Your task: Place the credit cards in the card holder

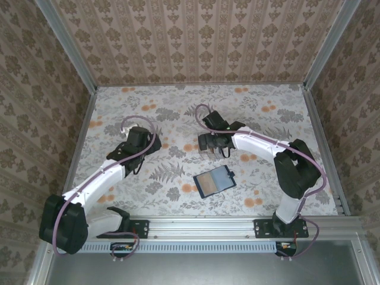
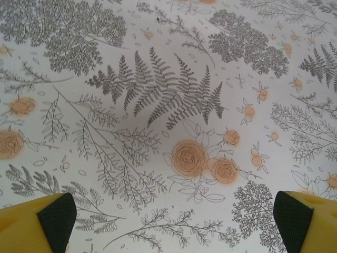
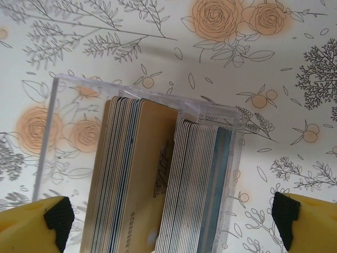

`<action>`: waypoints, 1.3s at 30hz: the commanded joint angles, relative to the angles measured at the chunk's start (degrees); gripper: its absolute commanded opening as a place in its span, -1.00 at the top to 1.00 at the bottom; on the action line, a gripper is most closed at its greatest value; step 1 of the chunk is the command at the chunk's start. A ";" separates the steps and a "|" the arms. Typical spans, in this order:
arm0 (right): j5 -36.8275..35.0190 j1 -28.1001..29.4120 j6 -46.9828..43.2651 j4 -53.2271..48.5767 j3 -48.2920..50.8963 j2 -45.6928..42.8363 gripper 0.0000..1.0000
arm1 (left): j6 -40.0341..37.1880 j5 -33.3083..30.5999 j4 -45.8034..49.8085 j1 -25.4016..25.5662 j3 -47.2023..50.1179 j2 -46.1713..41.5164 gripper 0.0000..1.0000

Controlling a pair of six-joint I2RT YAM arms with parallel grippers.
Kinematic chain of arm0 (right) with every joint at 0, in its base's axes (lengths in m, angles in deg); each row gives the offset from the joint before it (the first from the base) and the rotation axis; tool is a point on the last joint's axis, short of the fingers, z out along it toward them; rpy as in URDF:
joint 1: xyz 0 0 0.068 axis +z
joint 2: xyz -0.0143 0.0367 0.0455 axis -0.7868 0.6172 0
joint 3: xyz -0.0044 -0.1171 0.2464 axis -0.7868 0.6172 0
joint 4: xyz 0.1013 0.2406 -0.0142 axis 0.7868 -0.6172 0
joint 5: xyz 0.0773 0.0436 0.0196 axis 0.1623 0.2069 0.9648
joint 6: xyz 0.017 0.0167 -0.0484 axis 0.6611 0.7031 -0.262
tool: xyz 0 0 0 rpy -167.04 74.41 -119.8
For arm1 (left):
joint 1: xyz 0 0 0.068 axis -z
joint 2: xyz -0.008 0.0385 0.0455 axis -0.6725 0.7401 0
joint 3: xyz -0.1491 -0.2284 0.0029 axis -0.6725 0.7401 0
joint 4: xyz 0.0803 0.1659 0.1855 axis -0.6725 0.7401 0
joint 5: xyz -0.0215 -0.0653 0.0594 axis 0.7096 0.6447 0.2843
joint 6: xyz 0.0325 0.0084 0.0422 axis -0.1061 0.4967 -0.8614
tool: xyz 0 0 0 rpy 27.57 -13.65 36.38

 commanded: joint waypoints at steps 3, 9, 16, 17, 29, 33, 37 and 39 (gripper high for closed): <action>-5.55 0.74 -1.75 -4.42 -3.44 3.75 -0.99 | -2.81 -0.03 0.46 -0.07 -1.94 1.04 -1.00; -12.14 1.58 -1.76 -7.08 -4.48 3.30 -0.99 | -2.61 2.91 -0.83 -0.05 -2.38 2.83 -1.00; -20.44 2.30 -1.14 -10.88 -5.78 3.79 -0.99 | -2.43 5.37 -2.14 0.12 -2.84 4.30 -1.00; -20.98 2.54 -1.57 -9.91 -4.89 3.07 -0.99 | -2.73 6.04 -3.19 0.09 -2.45 4.30 -1.00; -22.57 2.29 -2.22 -9.08 -3.29 -0.46 -0.78 | -1.46 6.98 -3.58 0.70 -1.05 2.82 -1.00; -21.67 1.62 -3.01 -6.58 -1.47 -1.30 -0.67 | -1.81 6.70 -3.96 0.82 -0.62 2.98 -1.00; -20.75 1.24 -3.11 -6.63 -1.17 -1.92 -0.49 | -1.77 5.92 -3.14 0.79 -1.24 2.67 -1.00; -19.25 1.00 -3.75 -5.34 -0.27 -1.98 -0.32 | -2.25 6.15 -4.15 0.79 -1.06 2.97 -1.00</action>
